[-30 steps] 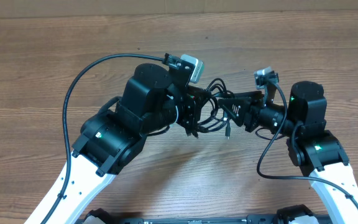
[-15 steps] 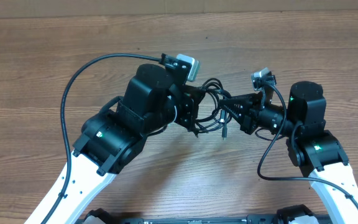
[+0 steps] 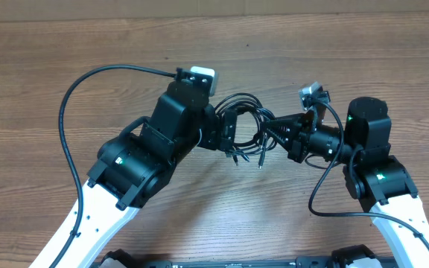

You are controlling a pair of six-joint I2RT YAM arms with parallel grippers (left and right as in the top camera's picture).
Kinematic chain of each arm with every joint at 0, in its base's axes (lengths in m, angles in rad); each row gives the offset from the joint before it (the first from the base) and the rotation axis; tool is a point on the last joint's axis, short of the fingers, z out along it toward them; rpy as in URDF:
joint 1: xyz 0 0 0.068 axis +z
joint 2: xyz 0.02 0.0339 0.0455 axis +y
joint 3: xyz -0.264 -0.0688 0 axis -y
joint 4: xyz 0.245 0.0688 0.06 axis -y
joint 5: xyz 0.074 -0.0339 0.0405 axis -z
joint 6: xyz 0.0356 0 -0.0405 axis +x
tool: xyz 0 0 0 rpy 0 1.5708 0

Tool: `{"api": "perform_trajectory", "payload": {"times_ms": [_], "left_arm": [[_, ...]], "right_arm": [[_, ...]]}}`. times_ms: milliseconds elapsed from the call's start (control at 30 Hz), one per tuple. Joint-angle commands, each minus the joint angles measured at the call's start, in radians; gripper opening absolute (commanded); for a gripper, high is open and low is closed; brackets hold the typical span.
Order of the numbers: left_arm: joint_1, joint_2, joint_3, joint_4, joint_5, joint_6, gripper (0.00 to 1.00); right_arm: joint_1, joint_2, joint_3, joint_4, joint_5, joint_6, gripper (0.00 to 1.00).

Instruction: Untangle cables

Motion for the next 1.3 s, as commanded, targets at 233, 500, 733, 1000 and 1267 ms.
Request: {"api": "perform_trajectory", "payload": {"times_ms": [233,500,733,1000,1267], "left_arm": [[0.127,-0.095,0.019,-0.023,-0.049,-0.128,1.00],[0.232,-0.144,0.019,-0.054,-0.038,-0.225,1.00],[0.247,-0.140,0.019,-0.025,0.198,-0.160,0.99],[0.247,-0.136,0.018,0.008,0.548,0.078,0.93],[0.247,-0.132,0.018,0.004,0.708,0.183,0.88]], "right_arm": [[-0.074,-0.003,0.023,0.118,-0.109,0.101,0.04],[-0.138,-0.003,0.023,0.345,-0.429,0.194,0.04],[-0.143,-0.003,0.023,0.585,-0.550,0.317,0.04],[-0.143,-0.003,0.023,0.672,-0.550,0.373,0.04],[-0.143,-0.003,0.023,0.770,-0.555,0.457,0.04]]}}
